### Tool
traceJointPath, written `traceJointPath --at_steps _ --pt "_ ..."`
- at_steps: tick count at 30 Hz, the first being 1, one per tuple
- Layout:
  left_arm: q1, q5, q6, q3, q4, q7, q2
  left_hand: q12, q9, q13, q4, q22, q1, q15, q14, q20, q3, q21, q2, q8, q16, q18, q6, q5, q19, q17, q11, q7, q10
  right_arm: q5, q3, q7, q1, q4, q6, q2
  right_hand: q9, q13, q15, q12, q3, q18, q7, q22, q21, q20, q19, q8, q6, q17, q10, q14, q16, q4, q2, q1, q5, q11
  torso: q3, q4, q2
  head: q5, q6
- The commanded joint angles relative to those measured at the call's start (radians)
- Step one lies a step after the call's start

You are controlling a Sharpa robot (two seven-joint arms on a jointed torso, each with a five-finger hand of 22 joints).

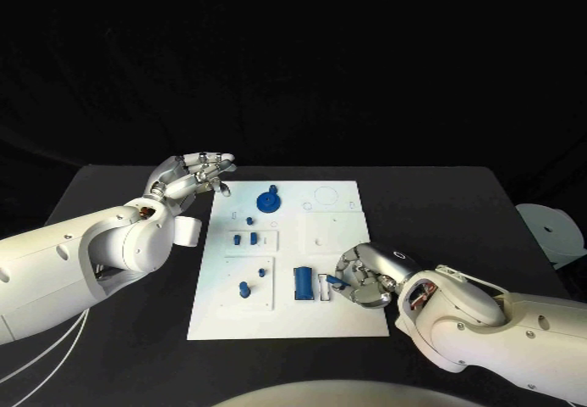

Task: Assemble the parts on the task board

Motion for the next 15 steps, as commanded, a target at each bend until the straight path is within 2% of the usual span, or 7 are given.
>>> traceJointPath --at_steps 1,8,15 --pt "0.001 -0.005 0.019 0.001 0.004 0.002 0.002 0.004 -0.001 0.002 -0.003 -0.001 0.000 0.003 -0.007 -0.001 0.001 -0.004 0.002 0.004 0.003 0.014 -0.004 0.002 -0.004 -0.001 0.000 -0.001 -0.008 0.024 0.000 0.010 -0.001 -0.010 0.040 0.012 0.084 0.071 -0.006 0.007 -0.003 -0.012 -0.012 0.209 0.003 -0.006 0.036 0.015 0.025 0.170 0.007 0.086 0.006 0.022 0.011 -0.036 -0.016 -0.002 0.0007 0.0003 0.000 0.000 -0.001" --pt "0.001 -0.012 0.021 0.001 0.008 0.004 0.002 0.004 -0.001 0.001 -0.003 -0.002 -0.001 0.003 -0.007 -0.001 0.001 -0.004 0.002 0.005 0.003 0.014 -0.004 0.002 -0.004 -0.001 0.000 0.000 -0.009 0.029 0.000 0.003 -0.004 -0.038 0.084 0.045 0.084 0.091 -0.009 0.032 -0.003 -0.013 -0.016 0.210 0.009 -0.009 0.038 0.019 0.039 0.178 0.019 0.088 0.009 0.038 0.015 -0.082 -0.028 -0.006 0.0016 0.0003 0.001 0.003 -0.004" --pt "0.001 -0.014 0.022 0.001 0.007 0.002 0.001 0.004 -0.001 0.001 -0.003 -0.002 -0.001 0.003 -0.007 -0.001 0.001 -0.004 0.002 0.005 0.003 0.014 -0.004 0.002 -0.004 -0.001 0.000 0.000 -0.009 0.037 0.000 -0.001 -0.005 -0.051 0.096 0.063 0.085 0.108 -0.011 0.054 -0.003 -0.013 -0.020 0.211 0.012 -0.011 0.039 0.023 0.050 0.180 0.029 0.088 0.010 0.050 0.023 -0.113 -0.034 -0.009 0.0017 -0.0011 0.001 0.002 -0.005"
